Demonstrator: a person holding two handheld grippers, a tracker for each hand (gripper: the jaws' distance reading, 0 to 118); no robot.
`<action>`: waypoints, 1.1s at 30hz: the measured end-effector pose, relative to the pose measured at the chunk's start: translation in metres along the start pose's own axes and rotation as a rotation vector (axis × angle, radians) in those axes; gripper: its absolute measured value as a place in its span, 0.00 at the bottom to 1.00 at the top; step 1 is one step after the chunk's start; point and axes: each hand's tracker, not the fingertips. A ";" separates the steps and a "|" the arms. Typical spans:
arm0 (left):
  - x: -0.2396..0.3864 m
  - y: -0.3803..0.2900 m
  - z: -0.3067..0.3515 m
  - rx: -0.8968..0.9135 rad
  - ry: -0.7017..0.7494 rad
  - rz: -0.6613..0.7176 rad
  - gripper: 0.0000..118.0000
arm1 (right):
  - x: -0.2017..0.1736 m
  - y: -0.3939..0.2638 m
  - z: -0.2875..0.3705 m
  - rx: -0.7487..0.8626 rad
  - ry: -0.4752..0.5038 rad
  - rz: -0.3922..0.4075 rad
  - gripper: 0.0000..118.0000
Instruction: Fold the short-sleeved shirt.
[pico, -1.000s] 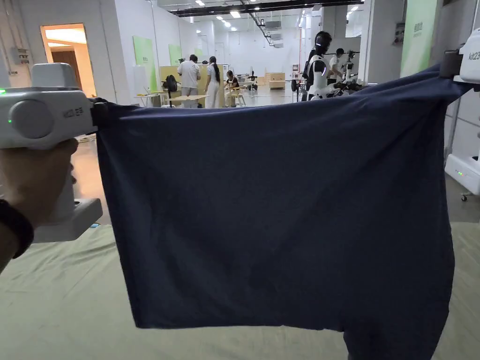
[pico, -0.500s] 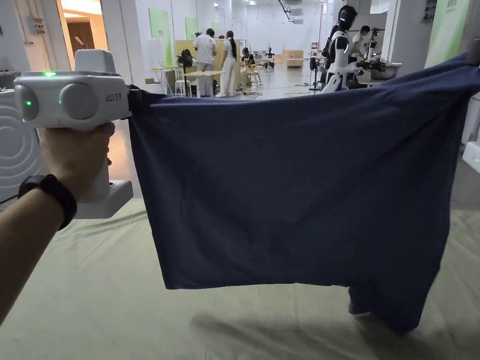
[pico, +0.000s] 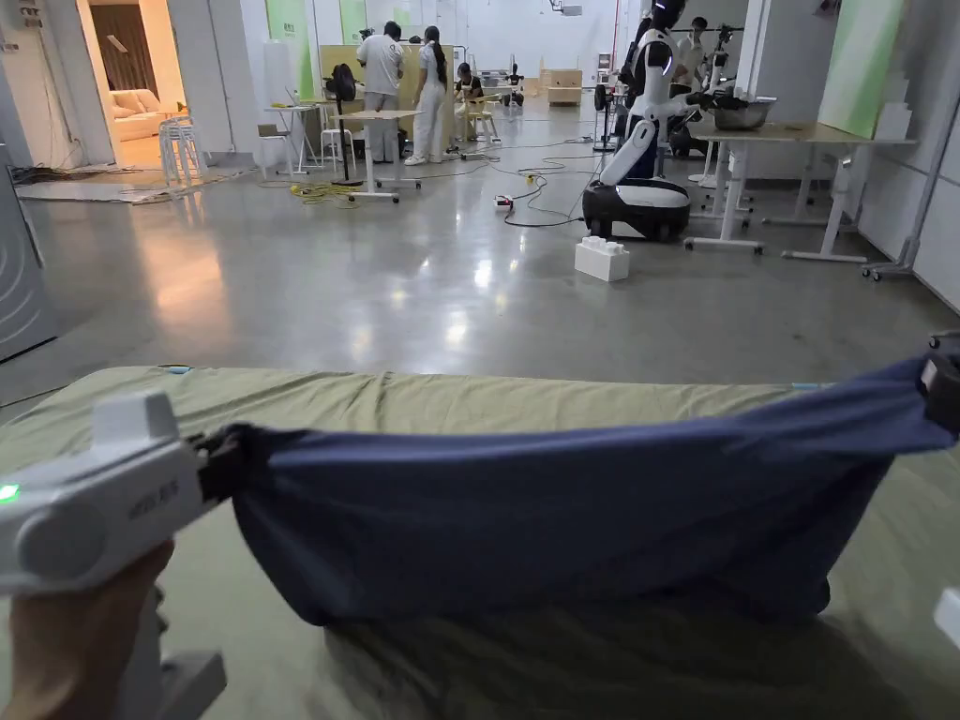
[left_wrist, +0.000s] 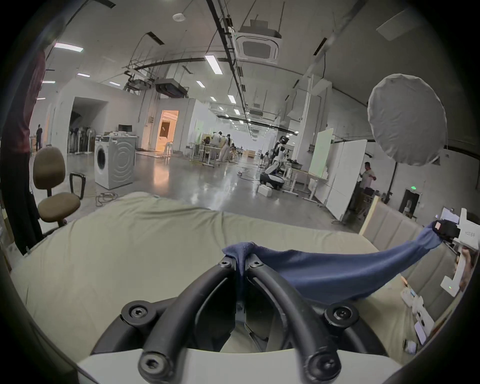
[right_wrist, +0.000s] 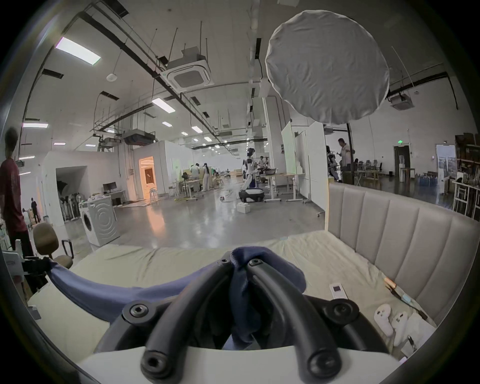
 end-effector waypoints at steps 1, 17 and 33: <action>-0.001 -0.013 0.012 -0.007 -0.011 -0.010 0.05 | 0.004 -0.012 0.015 0.008 0.009 -0.003 0.04; -0.035 -0.242 0.177 -0.254 -0.086 0.006 0.05 | 0.008 -0.236 0.236 -0.350 -0.044 -0.156 0.03; -0.058 -0.293 0.180 -0.367 0.018 0.080 0.68 | 0.050 -0.312 0.254 -0.511 -0.074 -0.230 0.68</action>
